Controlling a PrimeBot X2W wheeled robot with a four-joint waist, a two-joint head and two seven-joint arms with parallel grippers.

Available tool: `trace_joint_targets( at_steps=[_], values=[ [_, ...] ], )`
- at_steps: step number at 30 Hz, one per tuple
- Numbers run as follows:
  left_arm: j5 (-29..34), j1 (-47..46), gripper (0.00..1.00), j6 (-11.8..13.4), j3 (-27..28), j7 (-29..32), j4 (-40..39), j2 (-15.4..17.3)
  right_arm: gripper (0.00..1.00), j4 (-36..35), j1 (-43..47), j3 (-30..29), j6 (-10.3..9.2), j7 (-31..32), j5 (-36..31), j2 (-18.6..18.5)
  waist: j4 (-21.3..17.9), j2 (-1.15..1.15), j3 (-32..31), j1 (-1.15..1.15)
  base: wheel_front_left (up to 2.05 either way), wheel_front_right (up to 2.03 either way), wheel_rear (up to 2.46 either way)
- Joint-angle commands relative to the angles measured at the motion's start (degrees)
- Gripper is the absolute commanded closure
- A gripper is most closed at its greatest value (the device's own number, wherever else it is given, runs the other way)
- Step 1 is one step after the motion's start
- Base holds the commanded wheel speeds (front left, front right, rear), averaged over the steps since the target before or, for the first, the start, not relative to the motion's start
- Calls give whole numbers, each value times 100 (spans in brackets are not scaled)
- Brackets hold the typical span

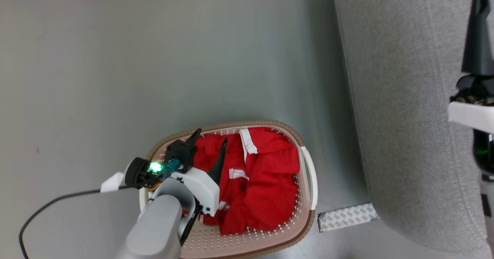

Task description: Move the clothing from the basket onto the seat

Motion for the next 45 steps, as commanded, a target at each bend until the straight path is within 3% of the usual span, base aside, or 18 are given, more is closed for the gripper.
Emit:
trace_joint_targets(
  at_steps=[1,12,19,25,32,45],
  values=[
    [-91,-109,0,-23,-47,-2,156,39,0,-41,-105,-48,-12,3,63,-42,-10,0,148,0,0,0,0],
    [120,-913,0,-14,-774,15,1812,38,0,-307,-469,-183,-12,4,36,-4,-115,0,701,0,0,0,0],
    [525,-1397,0,215,-1349,350,2625,38,0,-410,-590,-209,-12,4,33,73,-216,0,978,0,0,0,0],
    [795,-1654,0,186,-1676,683,2854,105,0,-461,-677,-209,-12,4,80,169,-364,0,1204,0,0,0,0],
    [907,-1837,0,178,-1886,1575,2936,303,0,-504,-758,-230,-12,4,93,289,-548,0,1465,0,0,0,0],
    [1176,-1945,0,14,-2323,2652,2958,672,0,-530,-768,-265,-12,4,107,416,-745,0,1722,0,0,0,0]
  ],
)
